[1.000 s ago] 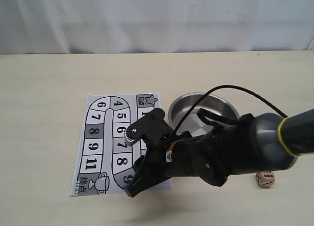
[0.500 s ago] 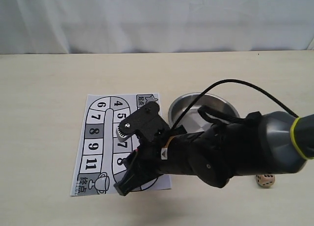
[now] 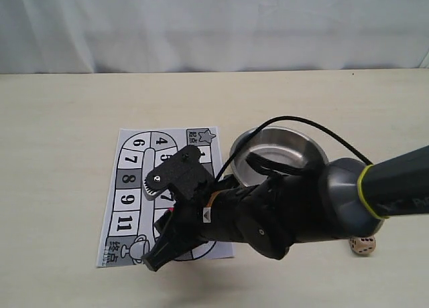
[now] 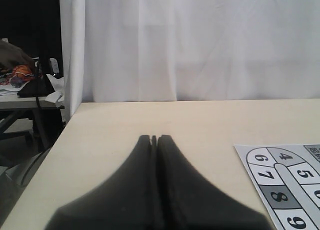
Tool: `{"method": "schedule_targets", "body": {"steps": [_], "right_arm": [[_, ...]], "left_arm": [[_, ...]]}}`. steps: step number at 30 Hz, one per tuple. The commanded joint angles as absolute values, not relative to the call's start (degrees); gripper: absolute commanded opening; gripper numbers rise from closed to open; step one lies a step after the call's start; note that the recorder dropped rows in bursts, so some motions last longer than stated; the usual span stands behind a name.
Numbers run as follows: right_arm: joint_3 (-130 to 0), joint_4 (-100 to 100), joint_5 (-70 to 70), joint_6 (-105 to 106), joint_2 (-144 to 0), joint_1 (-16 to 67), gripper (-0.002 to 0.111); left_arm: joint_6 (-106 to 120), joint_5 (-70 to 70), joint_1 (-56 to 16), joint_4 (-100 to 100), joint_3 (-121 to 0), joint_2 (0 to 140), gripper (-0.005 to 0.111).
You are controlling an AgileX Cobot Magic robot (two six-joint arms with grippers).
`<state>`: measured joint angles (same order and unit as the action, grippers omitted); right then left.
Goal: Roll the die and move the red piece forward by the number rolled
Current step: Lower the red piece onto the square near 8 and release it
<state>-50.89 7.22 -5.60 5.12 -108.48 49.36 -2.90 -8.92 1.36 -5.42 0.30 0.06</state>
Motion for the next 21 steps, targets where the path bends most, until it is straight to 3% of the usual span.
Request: {"method": "schedule_targets", "body": {"steps": [1, 8, 17, 21], "right_arm": [[-51.44, 7.05, -4.87, 5.04, -108.46, 49.47, 0.004], [-51.91, 7.05, -4.28, 3.40, -112.13, 49.47, 0.009], [-51.91, 7.05, -4.41, 3.40, -112.24, 49.47, 0.045], [-51.91, 7.05, -4.41, 3.01, -112.24, 49.47, 0.054]], "left_arm": [[-3.03, -8.23, 1.36, -5.30, 0.00, 0.00, 0.000], [-3.03, -8.23, 1.36, -5.30, 0.00, 0.00, 0.000], [-3.03, -8.23, 1.36, -5.30, 0.00, 0.00, 0.000], [-3.03, -8.23, 1.36, -5.30, 0.00, 0.00, 0.000]]}}
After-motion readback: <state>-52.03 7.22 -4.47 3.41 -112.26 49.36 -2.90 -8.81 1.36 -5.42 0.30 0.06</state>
